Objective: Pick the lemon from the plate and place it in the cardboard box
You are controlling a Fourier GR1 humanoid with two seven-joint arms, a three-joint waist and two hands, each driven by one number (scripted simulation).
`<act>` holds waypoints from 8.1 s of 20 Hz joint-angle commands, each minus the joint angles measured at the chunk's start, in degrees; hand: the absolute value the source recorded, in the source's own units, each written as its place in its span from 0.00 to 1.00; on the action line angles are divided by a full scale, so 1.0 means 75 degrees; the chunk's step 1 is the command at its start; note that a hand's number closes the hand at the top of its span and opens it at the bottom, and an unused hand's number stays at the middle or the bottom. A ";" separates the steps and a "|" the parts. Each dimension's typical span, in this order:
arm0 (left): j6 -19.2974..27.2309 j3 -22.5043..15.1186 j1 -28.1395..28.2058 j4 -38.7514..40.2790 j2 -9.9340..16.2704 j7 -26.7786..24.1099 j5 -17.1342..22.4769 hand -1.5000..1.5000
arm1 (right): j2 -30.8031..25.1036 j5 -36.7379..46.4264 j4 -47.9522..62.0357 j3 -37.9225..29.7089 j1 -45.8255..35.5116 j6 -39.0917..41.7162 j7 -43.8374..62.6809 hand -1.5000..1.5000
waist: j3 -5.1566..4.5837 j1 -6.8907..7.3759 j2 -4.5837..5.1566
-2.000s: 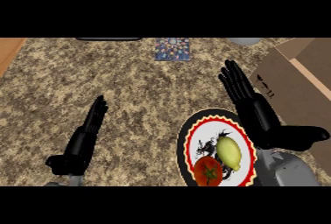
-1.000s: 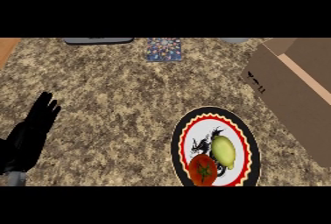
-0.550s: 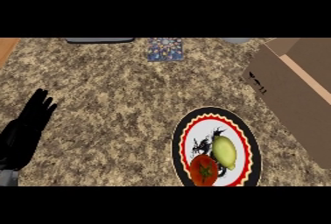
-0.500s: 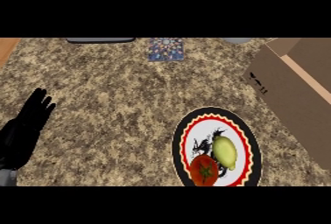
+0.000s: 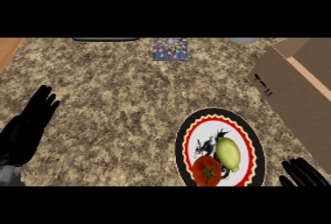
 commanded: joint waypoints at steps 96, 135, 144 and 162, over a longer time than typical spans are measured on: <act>-0.1732 0.1768 -0.0542 -0.0096 -0.1926 0.1121 -0.1827 0.50 | 0.2459 0.2967 0.5792 -0.0303 -0.7629 0.4076 0.6986 1.00 | 0.0009 0.0077 0.0004; -0.1841 0.1991 -0.0351 -0.0204 -0.2039 0.0998 -0.1953 0.50 | -0.0520 0.2318 0.5266 -0.2977 -0.9732 0.2927 0.6574 1.00 | 0.0011 0.0047 0.0004; -0.1906 0.1827 -0.0110 -0.0488 -0.2217 0.0970 -0.2013 0.50 | -0.0817 0.1684 0.7202 -0.3561 -0.9451 0.1978 0.5629 1.00 | 0.0013 0.0075 0.0006; -0.2021 0.2098 -0.0140 -0.0539 -0.1988 0.1158 -0.1854 0.50 | 0.0003 -0.0647 0.7693 -0.5490 -0.8901 0.0075 0.4584 0.00 | 0.0023 -0.0025 -0.0033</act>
